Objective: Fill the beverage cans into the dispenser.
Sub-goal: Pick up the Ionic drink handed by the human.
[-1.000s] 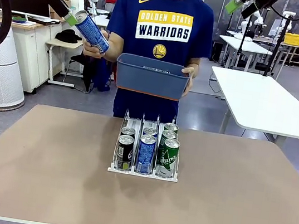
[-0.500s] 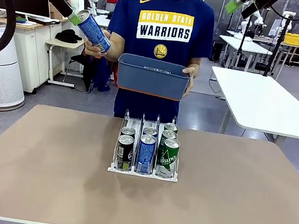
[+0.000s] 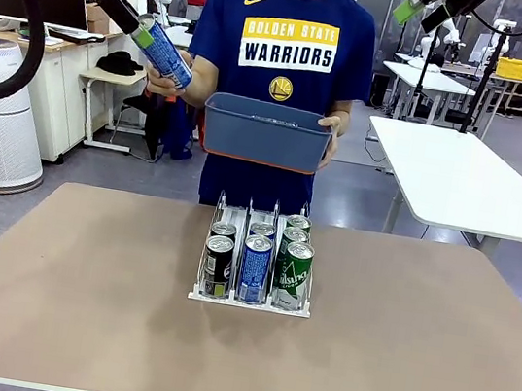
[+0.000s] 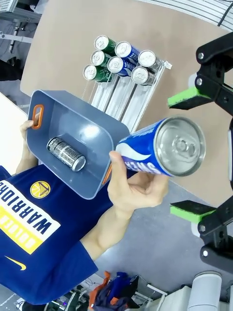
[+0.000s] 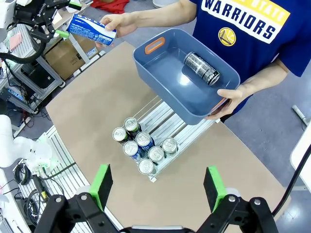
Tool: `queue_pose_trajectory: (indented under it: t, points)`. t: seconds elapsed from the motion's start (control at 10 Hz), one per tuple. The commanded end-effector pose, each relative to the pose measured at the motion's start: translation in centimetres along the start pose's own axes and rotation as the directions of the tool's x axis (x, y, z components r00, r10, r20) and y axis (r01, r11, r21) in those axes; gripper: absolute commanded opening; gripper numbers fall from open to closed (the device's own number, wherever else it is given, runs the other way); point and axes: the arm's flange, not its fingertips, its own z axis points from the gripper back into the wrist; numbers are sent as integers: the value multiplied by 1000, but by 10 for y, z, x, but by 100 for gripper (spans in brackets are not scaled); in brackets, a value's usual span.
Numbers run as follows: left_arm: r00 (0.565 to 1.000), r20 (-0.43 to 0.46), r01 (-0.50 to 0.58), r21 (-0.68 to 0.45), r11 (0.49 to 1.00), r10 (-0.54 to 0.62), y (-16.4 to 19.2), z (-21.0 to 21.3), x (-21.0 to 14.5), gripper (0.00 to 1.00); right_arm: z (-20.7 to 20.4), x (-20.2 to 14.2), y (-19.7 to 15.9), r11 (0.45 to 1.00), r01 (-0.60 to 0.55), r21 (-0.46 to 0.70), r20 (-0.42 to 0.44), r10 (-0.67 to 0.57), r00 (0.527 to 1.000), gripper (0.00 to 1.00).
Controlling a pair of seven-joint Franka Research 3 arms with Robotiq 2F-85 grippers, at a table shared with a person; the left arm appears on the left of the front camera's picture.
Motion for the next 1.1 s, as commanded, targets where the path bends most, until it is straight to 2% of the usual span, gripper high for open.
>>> queue_pose_trajectory:
  t: [0.0,1.0]
  points:
    - [999,27,32,-16,999,-32,12,-5,3,100,0,0,0,1000,5,-1,-4,-5,1000,100]
    - [1000,-2,20,-69,997,-20,23,-16,7,100,0,0,0,1000,5,-1,-4,-5,1000,100]
